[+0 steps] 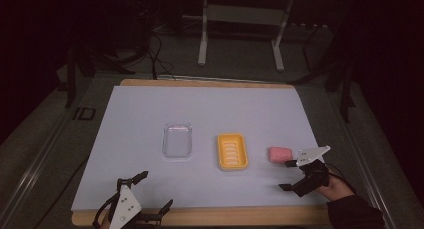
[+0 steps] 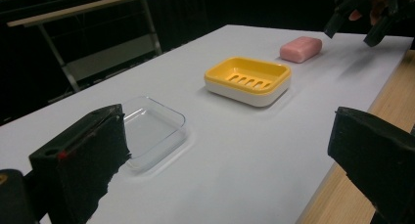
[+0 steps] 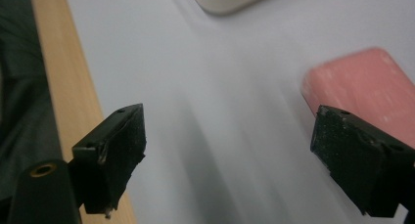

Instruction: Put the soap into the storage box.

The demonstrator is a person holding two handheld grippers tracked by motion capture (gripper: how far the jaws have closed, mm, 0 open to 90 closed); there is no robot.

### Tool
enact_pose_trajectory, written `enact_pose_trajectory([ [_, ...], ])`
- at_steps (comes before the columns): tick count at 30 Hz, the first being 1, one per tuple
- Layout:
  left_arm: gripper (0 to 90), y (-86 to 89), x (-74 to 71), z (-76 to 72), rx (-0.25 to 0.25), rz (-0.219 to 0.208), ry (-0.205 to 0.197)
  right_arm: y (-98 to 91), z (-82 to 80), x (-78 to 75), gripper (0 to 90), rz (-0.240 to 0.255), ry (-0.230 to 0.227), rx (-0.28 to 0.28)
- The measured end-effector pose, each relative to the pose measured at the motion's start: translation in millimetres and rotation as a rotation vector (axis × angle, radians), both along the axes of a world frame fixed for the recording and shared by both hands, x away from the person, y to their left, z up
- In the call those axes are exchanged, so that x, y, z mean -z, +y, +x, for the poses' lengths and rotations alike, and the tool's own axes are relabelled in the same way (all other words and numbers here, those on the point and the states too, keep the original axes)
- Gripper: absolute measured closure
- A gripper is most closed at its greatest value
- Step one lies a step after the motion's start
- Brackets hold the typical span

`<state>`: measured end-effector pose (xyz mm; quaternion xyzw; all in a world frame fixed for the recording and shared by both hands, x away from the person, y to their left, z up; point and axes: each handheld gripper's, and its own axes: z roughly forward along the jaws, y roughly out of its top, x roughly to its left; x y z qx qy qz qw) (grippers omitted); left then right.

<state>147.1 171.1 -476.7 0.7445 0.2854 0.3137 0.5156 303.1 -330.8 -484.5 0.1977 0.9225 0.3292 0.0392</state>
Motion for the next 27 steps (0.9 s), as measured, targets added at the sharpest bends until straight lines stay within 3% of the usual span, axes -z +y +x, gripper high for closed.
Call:
enact_pose_trajectory([
  [5,1.9,0.0,0.1,0.1,0.001,0.001,0.001,4.3,5.3,-0.6,13.3,-0.094,0.083,-0.025],
  [8,1.9,0.2,0.0,0.1,0.001,-0.001,0.000,7.9,8.4,-0.5,13.3,-0.183,0.142,-0.036],
  [9,1.9,0.2,0.0,0.1,0.001,-0.001,0.000,7.9,8.4,-0.5,13.3,-0.183,0.142,-0.036],
  [10,1.9,0.1,0.0,0.0,0.002,-0.001,0.000,10.1,10.3,0.1,13.5,-0.246,0.157,-0.048],
  [11,1.9,0.1,0.0,-0.1,0.002,0.000,0.000,10.7,10.6,-0.1,13.5,-0.267,0.165,-0.049],
  [18,1.9,0.2,0.0,-0.1,0.003,0.000,-0.001,13.4,15.5,-1.8,13.8,-0.338,0.220,-0.075],
  [24,1.9,0.1,0.0,-0.1,0.003,0.004,0.001,15.2,19.6,2.0,13.3,-0.433,0.322,-0.110],
  [27,1.9,0.1,0.0,-0.1,0.003,0.000,0.000,15.5,20.2,2.1,13.3,-0.470,0.320,-0.118],
])
